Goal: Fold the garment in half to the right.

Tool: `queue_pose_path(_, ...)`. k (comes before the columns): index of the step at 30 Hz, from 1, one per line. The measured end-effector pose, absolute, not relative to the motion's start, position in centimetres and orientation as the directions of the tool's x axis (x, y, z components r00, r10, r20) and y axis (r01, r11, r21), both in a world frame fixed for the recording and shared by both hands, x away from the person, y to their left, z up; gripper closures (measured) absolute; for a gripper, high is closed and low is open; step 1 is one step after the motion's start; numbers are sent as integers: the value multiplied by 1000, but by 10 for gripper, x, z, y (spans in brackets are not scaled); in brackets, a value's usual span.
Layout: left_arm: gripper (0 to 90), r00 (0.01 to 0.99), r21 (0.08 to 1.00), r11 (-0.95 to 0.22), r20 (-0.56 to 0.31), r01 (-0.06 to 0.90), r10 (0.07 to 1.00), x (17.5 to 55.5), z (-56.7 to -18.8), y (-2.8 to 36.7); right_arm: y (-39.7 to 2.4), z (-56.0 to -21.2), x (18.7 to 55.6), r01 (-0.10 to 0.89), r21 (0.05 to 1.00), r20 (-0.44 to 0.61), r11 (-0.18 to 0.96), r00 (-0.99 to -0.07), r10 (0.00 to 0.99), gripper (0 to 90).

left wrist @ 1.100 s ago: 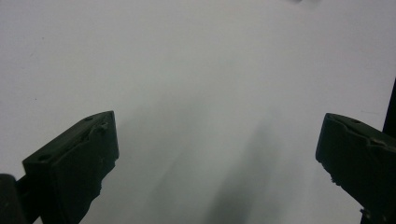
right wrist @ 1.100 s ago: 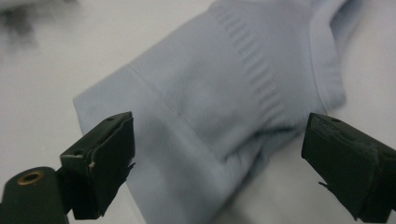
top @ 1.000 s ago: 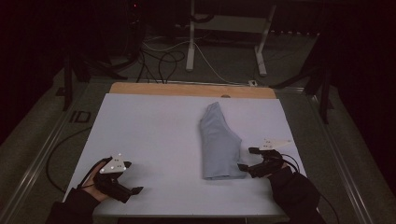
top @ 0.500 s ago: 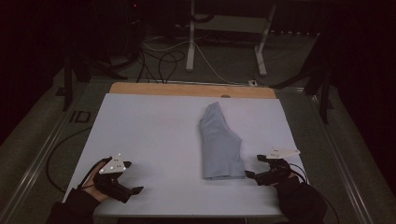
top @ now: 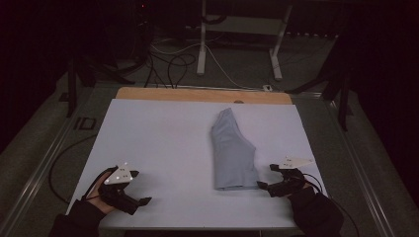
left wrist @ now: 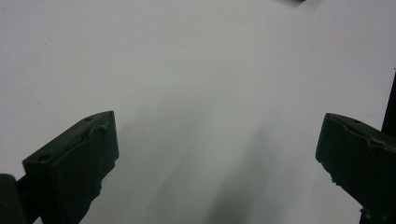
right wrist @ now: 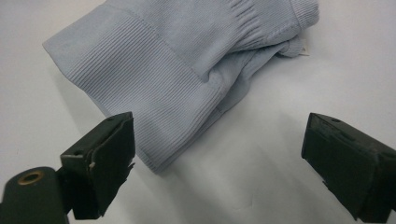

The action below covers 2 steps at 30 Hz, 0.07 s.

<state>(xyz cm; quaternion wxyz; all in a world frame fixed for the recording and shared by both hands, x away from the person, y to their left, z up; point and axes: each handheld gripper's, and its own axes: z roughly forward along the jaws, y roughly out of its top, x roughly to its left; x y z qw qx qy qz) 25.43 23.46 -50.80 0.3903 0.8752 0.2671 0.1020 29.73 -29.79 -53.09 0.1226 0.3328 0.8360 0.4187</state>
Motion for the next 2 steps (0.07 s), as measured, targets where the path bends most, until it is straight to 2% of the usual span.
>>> queue_pose_path(2, 4, 838, 738, -553, -29, 386, 545, 254, -508, 235, -298, -531, 297, 455, 779, 75, 430, -750, 658, 96)
